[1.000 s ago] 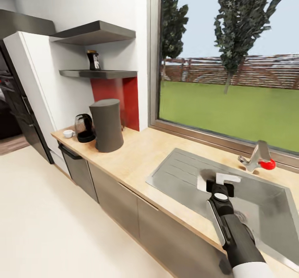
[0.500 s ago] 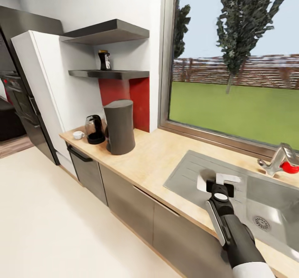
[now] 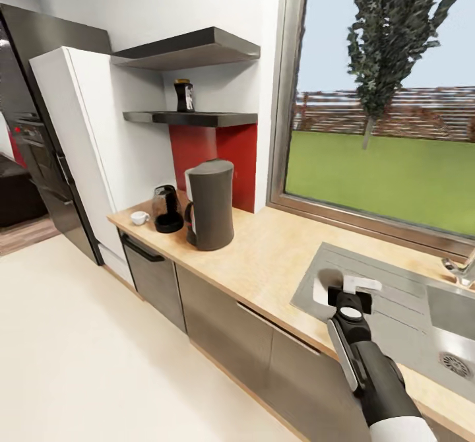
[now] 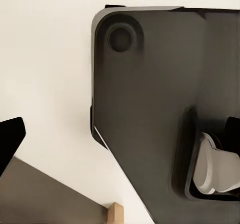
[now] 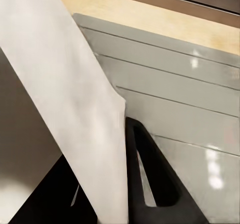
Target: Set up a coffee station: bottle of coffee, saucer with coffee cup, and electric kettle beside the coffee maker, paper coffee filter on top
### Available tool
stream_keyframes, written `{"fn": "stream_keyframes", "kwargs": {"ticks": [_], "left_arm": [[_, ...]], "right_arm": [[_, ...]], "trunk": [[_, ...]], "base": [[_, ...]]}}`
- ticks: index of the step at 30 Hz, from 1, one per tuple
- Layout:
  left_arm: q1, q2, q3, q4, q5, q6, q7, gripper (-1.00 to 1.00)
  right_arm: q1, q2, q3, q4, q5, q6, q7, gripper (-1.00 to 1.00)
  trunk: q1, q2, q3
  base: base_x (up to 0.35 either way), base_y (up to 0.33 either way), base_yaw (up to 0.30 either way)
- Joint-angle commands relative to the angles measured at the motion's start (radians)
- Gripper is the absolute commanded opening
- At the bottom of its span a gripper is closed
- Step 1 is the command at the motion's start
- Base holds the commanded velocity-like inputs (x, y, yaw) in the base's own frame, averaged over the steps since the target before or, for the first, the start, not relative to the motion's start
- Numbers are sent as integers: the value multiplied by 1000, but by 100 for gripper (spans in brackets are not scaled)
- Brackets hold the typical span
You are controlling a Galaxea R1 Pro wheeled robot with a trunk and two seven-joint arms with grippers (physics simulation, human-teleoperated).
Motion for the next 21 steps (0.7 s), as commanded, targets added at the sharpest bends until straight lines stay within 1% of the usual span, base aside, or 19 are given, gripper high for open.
{"fn": "stream_keyframes", "kwargs": {"ticks": [1,5,21], "left_arm": [[0,0,-5,-1,10,-2,0,100],[0,0,-5,-1,10,-2,0,100],[0,-1,-5,-1,10,-2,0,100]], "right_arm": [[-1,0,1,-2,-2,6,-5,-100],[-1,0,1,-2,-2,6,-5,-100],[-1,1,1,-2,-2,5,-5,-100]], "trunk": [[1,-2,-2],[1,-2,-2],[1,-2,4]], "base": [[101,315,0],[101,316,-111],[101,317,-235]]}}
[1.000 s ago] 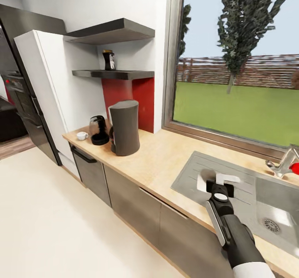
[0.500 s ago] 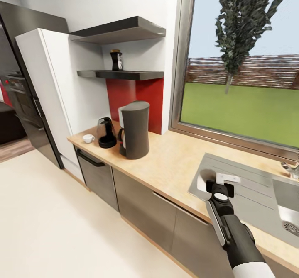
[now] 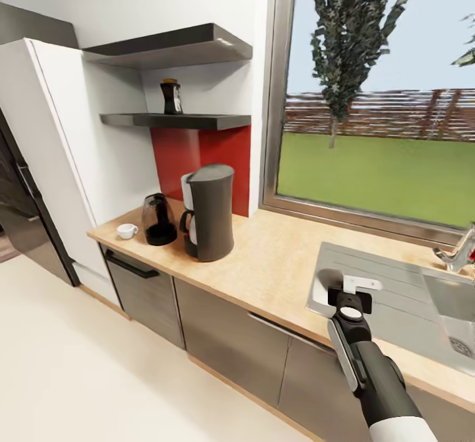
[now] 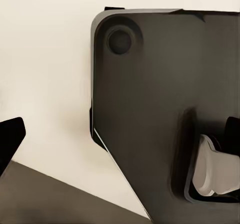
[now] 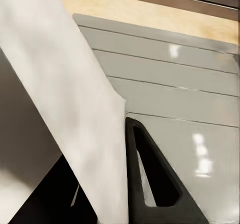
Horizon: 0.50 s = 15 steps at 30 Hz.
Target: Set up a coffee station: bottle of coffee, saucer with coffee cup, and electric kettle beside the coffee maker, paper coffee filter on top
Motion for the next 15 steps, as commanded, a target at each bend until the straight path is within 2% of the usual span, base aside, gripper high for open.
{"fn": "stream_keyframes", "kwargs": {"ticks": [1,9,11,12,15], "left_arm": [[0,0,-5,-1,10,-2,0,100],[0,0,-6,-1,10,-2,0,100],[0,0,-5,-1,10,-2,0,100],[0,0,-6,-1,10,-2,0,100],[0,1,-6,-1,10,-2,0,100]], "right_arm": [[-1,0,1,-1,-2,5,-5,-100],[1,0,1,-3,-2,-14,-1,-100],[2,0,1,-3,-2,-72,0,-100],[4,-1,1,-2,-2,-140,-1,-100],[5,-1,1,0,-3,-197,-2,-100]], "trunk": [[1,-2,-2],[1,-2,-2],[1,-2,-2],[1,-2,-2],[1,-2,-2]], "base": [[101,317,-127],[101,317,-25],[101,317,-1],[101,317,0],[101,317,0]]}}
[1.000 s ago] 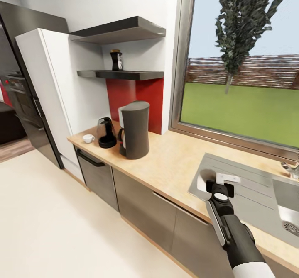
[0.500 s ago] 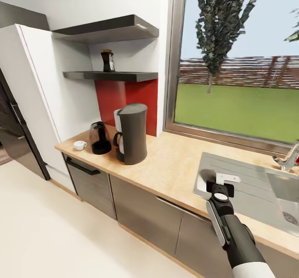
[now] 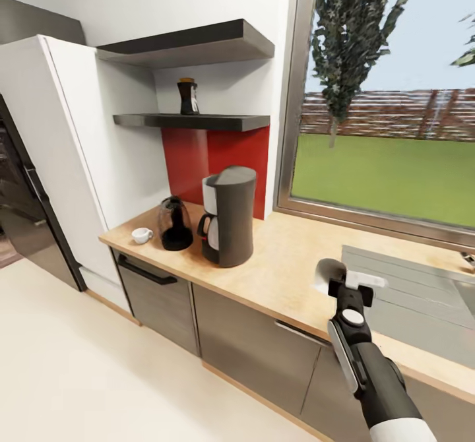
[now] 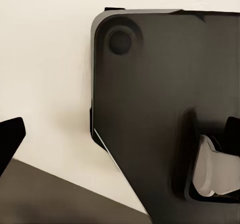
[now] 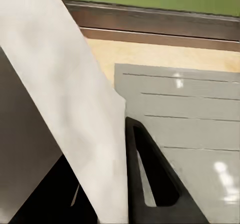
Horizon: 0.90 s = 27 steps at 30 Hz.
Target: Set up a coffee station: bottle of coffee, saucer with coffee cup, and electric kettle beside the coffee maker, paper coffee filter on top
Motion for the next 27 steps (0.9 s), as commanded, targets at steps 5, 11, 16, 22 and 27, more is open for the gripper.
{"fn": "stream_keyframes", "kwargs": {"ticks": [5,11,16,22,27], "left_arm": [[0,1,-4,-1,10,-2,0,100],[0,1,-4,-1,10,-2,0,100],[0,1,-2,-2,10,-2,0,100],[0,1,-3,-2,10,-2,0,100],[0,1,-4,-2,10,-2,0,100]], "right_arm": [[-1,0,1,0,-3,-11,-6,-100],[-1,0,1,0,-1,-11,-8,-100],[-1,0,1,0,1,-11,-8,-100],[-1,0,1,0,4,-11,-8,-100],[-1,0,1,0,4,-11,-8,-100]], "trunk": [[1,-2,-2],[1,-2,-2],[1,-2,-2],[1,-2,0],[1,-2,0]], "base": [[101,317,0],[68,317,0],[8,317,-14],[0,317,-214],[0,317,-263]]}}
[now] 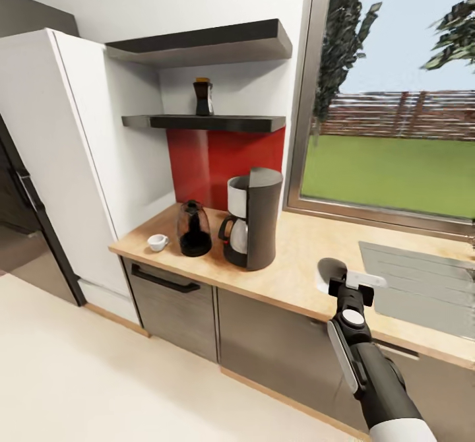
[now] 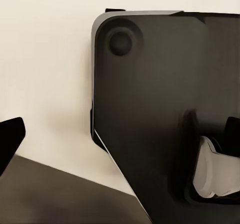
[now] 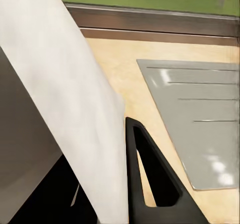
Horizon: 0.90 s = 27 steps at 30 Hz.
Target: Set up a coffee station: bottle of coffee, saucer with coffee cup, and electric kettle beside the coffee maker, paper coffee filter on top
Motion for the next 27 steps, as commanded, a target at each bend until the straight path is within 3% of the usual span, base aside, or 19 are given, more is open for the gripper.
{"fn": "stream_keyframes", "kwargs": {"ticks": [1,19,27], "left_arm": [[0,0,-5,-1,10,-2,0,100],[0,-1,-5,-1,10,-2,0,100],[0,-1,-6,-1,10,-2,0,100]], "right_arm": [[-1,0,1,-1,-2,6,-4,-100],[-1,0,1,-1,-2,6,-5,-100],[-1,0,1,-1,0,6,-5,-100]], "trunk": [[1,-2,-2],[1,-2,-2],[1,-2,-2]], "base": [[0,317,-265],[76,329,-248],[51,341,-73]]}}
